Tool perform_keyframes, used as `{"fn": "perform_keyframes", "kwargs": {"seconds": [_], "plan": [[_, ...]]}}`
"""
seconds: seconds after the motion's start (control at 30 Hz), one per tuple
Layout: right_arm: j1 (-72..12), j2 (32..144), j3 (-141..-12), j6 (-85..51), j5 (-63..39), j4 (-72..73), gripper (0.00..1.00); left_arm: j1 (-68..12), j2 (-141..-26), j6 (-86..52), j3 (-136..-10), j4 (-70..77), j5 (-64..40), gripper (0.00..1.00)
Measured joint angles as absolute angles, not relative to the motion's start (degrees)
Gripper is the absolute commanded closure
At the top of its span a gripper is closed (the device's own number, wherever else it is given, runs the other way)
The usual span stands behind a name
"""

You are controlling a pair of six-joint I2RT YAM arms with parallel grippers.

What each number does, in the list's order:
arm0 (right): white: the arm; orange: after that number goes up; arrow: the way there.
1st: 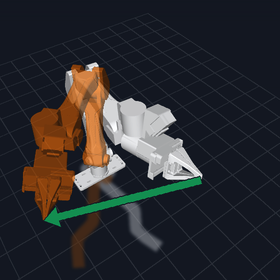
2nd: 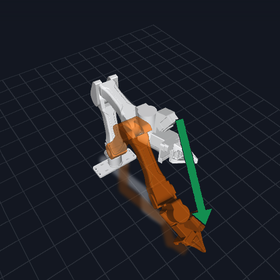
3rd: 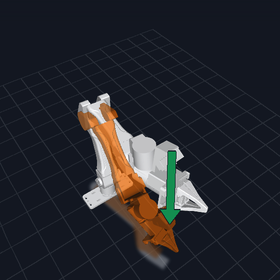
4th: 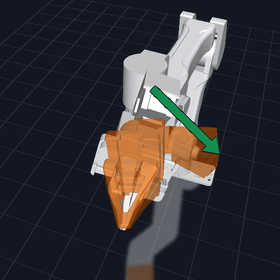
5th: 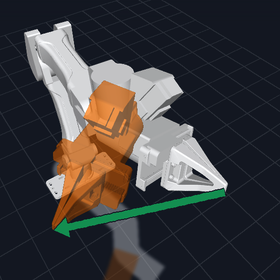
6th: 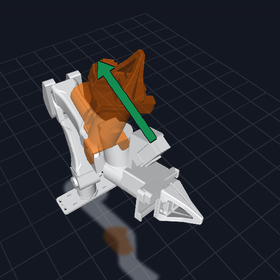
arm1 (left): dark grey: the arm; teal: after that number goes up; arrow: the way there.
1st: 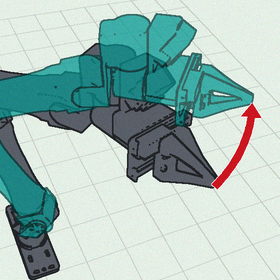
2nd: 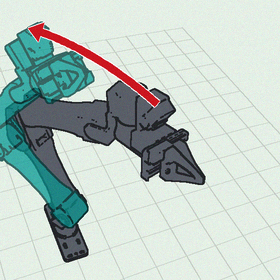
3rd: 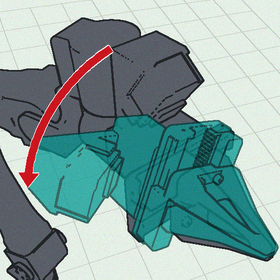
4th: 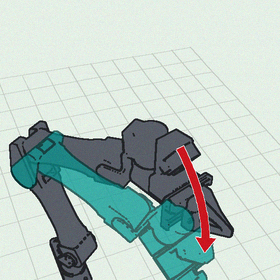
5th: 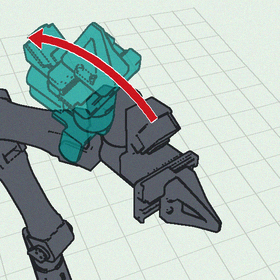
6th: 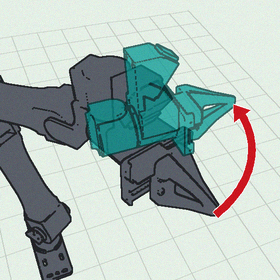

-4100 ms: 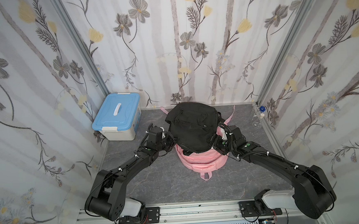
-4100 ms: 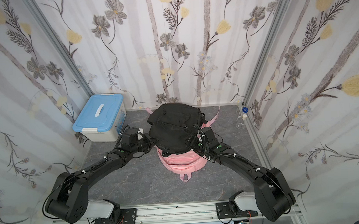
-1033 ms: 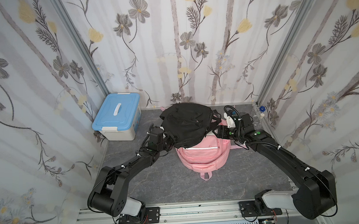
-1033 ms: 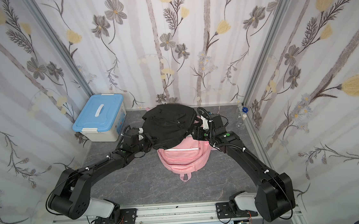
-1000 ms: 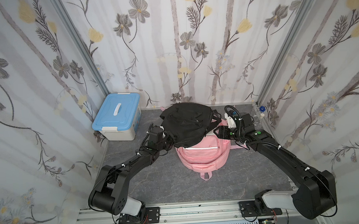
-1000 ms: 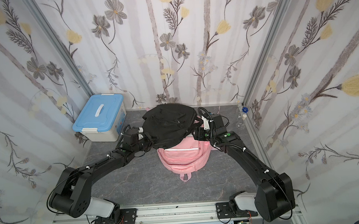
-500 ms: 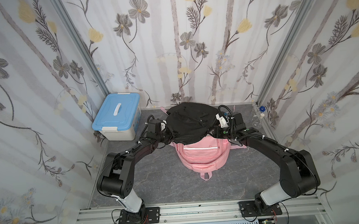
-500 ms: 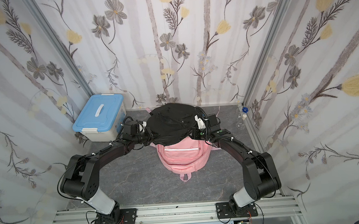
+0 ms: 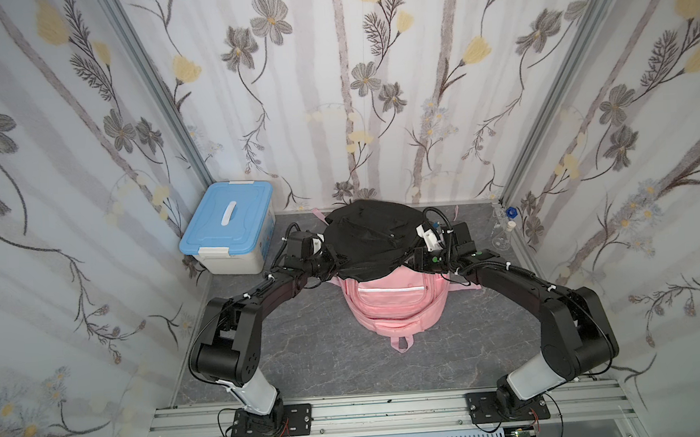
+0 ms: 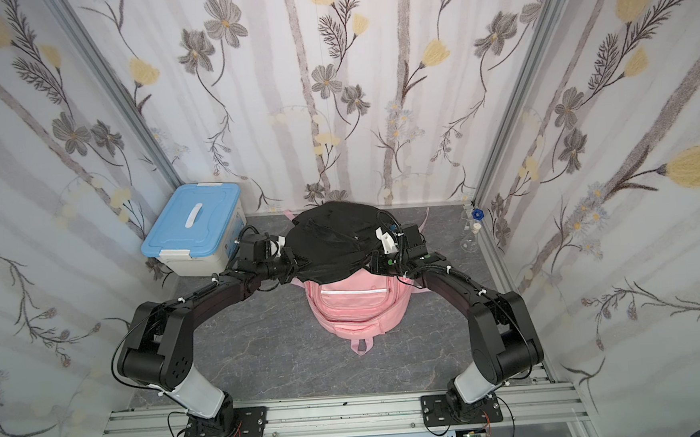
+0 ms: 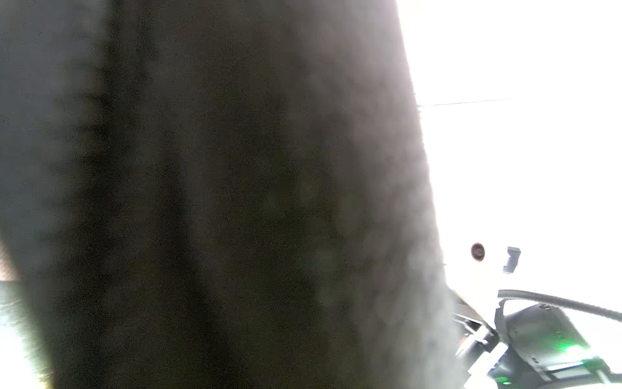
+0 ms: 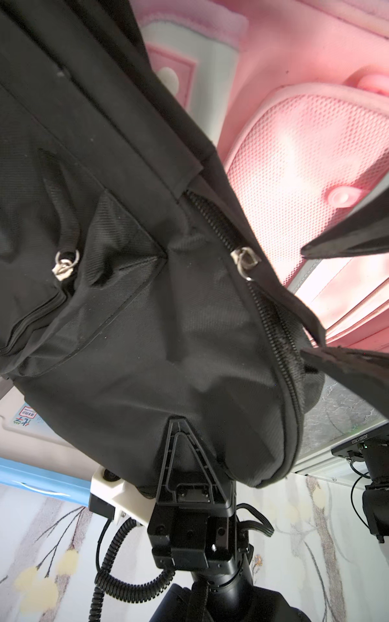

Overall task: Zip up the backpack
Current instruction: Zip the zipper on the backpack.

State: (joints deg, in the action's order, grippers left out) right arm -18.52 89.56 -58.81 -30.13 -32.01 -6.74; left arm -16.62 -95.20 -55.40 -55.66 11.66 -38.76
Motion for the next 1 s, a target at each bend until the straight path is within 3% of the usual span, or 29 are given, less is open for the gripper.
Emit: {"fn": "perform_keyframes", "kwargs": {"seconds": [0.2,0.37,0.67,1.0], "plan": [[-18.6,90.1,-56.4,-34.1,-32.8,-0.9,0.56,-16.7,-95.4,-56.0,-55.7,12.2,-39.1,1.00],[-18.7,90.8,-56.9,-36.2,-33.0,2.7,0.72,-16.7,-95.3,-56.1,-55.7,12.2,-39.1,1.00],[-18.8,91.5,-61.2,-34.0,-31.0,-2.8,0.71,-16.8,-94.3,-56.1,-55.6,11.9,-39.1,1.00],[-18.7,93.6,-62.9,-33.0,-29.6,-5.8,0.89,-16.8,-94.1,-56.1,-55.6,11.8,-39.1,1.00]]}}
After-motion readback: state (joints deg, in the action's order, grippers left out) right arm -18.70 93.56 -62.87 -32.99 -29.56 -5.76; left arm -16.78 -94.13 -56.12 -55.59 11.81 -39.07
